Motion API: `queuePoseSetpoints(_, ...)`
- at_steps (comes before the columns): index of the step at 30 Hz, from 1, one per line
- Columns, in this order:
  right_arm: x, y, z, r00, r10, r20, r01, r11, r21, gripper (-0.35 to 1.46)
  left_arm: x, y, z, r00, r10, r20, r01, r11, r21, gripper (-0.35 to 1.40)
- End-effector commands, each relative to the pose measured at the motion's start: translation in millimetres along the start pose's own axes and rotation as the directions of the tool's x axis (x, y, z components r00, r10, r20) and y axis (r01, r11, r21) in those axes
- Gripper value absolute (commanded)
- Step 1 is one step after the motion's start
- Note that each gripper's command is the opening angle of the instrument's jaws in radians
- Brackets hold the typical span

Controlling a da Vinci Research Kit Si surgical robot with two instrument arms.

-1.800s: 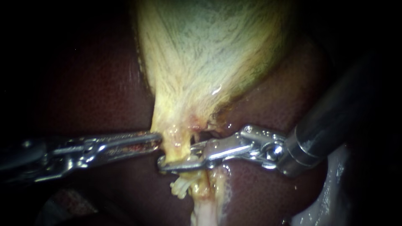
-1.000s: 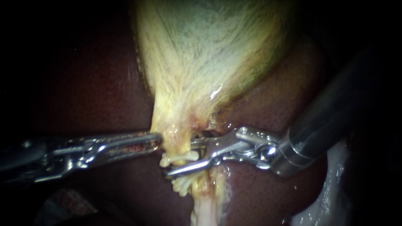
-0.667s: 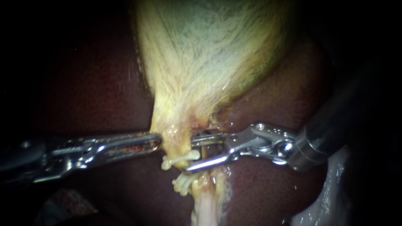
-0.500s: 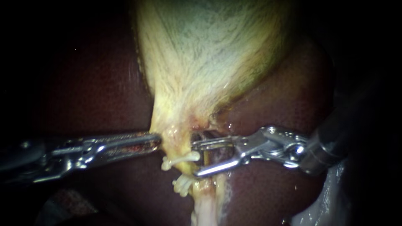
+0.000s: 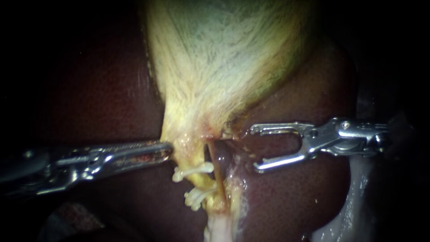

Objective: Going back third clip left tube

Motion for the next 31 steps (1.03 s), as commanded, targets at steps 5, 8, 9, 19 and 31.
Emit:
queuePoseSetpoints(5,0.1,-0.3,0.1,1.0,-0.015,0.001,0.015,1.0,-0.001,0.6,0.6,0.3,1.7,1.0,0.003,0.004,-0.002,1.0,-0.006,-0.35)
queuePoseSetpoints(8,0.1,-0.4,0.1,1.0,-0.015,0.001,0.015,1.0,-0.001,0.6,1.3,0.1,3.3,1.0,0.005,0.006,-0.005,1.0,0.0,-0.35)
queuePoseSetpoints(9,0.1,-0.4,0.1,1.0,-0.015,0.001,0.015,1.0,-0.001,0.6,1.6,0.0,4.0,1.0,0.007,0.002,-0.007,1.0,0.004,-0.35)
queuePoseSetpoints(19,0.2,-0.7,0.1,0.999,-0.032,0.002,0.032,0.999,-0.001,0.6,2.0,-0.7,6.4,0.9999,0.009,-0.006,-0.009,1.0,0.005,-0.35)
queuePoseSetpoints(31,0.3,-1.0,0.1,0.999,-0.032,0.002,0.032,0.999,0.0,0.6,2.0,-0.6,6.5,0.9999,0.01,-0.006,-0.01,1.0,0.006,-0.35)
